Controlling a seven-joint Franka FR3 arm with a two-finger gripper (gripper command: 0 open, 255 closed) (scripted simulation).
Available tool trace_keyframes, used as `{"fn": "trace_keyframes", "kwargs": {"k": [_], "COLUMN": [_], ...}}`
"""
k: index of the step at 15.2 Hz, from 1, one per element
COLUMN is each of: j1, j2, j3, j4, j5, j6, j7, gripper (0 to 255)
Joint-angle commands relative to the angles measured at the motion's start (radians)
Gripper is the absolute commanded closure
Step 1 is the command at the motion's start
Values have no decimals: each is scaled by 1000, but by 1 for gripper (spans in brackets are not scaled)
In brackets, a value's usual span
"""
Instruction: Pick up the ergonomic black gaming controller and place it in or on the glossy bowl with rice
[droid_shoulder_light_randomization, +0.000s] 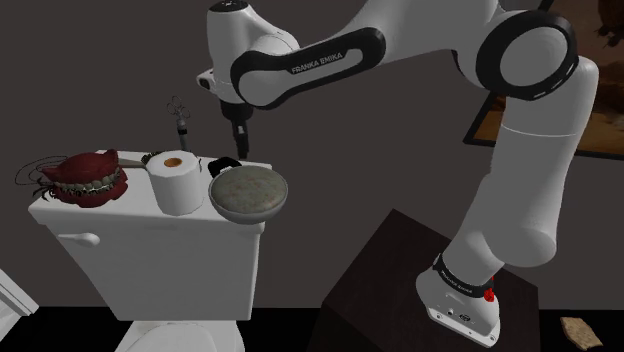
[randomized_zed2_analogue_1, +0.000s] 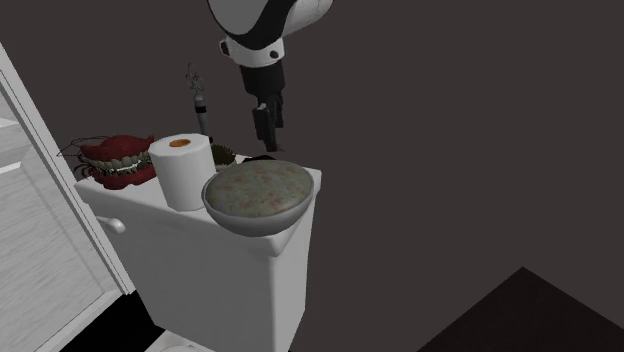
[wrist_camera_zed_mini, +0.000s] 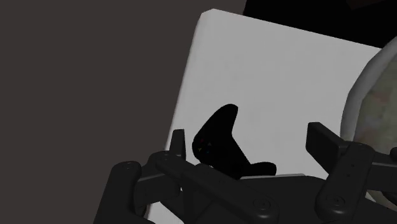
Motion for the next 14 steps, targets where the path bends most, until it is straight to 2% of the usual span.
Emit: {"fn": "trace_keyframes", "kwargs": {"k": [1,8,14], "j1": [18,12,11], "j2": [57,98,101], "j3": [6,-5,-6], "j4": [53,20,18], "j5": [-29,-46,-48], "j6": [12,85,91], "j7": [-14,-4,-3], "gripper": [0,0,0]}}
